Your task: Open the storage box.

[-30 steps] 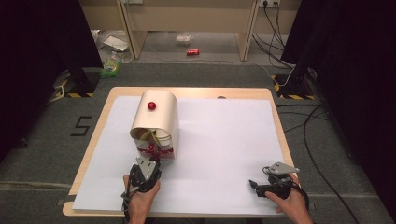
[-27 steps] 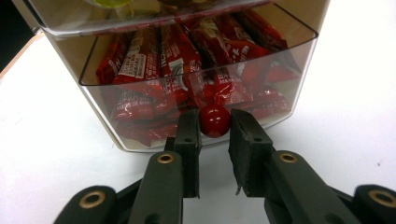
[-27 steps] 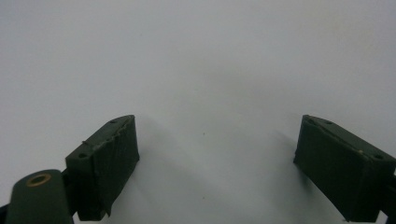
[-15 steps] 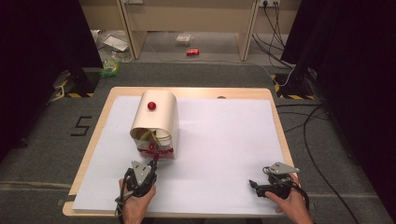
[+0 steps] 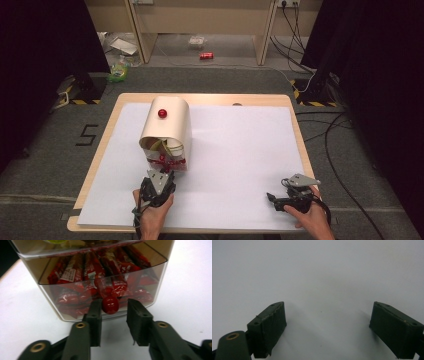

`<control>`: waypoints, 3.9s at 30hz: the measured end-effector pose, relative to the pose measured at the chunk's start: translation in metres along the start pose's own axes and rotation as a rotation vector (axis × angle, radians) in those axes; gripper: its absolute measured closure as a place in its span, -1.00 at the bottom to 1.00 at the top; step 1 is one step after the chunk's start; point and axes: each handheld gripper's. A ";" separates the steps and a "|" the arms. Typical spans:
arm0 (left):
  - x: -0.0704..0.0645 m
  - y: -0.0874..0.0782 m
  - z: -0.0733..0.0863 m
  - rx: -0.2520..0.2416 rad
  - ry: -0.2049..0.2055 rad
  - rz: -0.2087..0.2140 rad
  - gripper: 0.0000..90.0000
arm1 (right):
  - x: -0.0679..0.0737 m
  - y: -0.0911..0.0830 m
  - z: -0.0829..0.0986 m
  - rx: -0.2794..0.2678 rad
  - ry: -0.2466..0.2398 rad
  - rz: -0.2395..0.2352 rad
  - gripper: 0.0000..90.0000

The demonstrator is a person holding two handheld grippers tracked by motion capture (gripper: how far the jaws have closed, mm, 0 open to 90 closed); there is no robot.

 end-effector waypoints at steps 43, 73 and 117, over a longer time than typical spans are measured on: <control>0.002 -0.046 0.004 -0.049 -0.022 0.169 0.35 | 0.000 0.000 0.000 0.001 0.001 -0.001 -0.70; 0.019 -0.018 -0.026 -0.017 0.024 0.290 -0.31 | 0.000 0.000 0.000 0.001 0.005 -0.004 -0.70; 0.009 -0.051 -0.008 0.123 -0.027 0.335 -0.13 | 0.000 0.000 0.000 0.000 0.002 -0.003 -0.70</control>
Point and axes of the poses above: each handheld gripper's, and its own axes: y roughly forward along the jaws, z roughly out of its underside, x roughly to its left, and after that the axes turned 10 degrees about z, right-handed
